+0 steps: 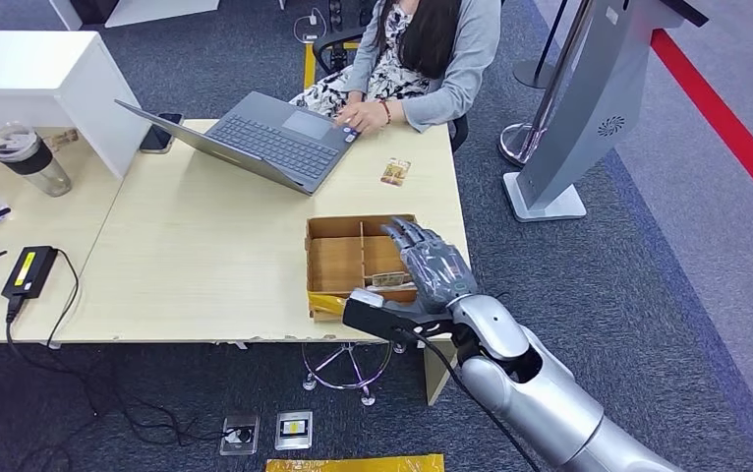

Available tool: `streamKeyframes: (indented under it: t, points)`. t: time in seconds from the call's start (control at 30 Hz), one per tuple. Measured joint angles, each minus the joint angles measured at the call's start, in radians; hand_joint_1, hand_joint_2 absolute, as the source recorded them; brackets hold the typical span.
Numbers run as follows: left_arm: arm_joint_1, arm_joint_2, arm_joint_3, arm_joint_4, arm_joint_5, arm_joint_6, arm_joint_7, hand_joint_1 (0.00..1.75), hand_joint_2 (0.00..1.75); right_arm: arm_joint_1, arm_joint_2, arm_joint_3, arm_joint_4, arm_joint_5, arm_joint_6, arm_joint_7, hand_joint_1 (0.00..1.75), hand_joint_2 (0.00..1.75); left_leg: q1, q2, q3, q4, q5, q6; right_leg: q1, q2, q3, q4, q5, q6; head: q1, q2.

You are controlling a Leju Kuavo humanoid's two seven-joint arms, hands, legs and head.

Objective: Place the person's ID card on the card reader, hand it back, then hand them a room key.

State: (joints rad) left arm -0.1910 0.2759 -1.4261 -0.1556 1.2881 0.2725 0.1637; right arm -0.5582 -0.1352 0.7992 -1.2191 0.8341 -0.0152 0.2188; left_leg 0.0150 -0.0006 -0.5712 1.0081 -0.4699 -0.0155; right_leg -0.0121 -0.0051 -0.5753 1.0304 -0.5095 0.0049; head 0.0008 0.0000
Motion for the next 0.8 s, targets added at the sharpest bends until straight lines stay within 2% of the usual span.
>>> streamKeyframes:
  t: [0.8]
  points:
    - [0.001,0.0,-0.001,0.0,-0.008,-0.023,0.009,0.0,0.0,-0.018,-0.026,-0.04,0.076,0.026,-0.035,-0.022,0.0,1.75,0.0,0.0,0.0,0.0,0.0,0.0,0.0,0.0,0.0,0.0,0.0,0.0,0.0,0.0]
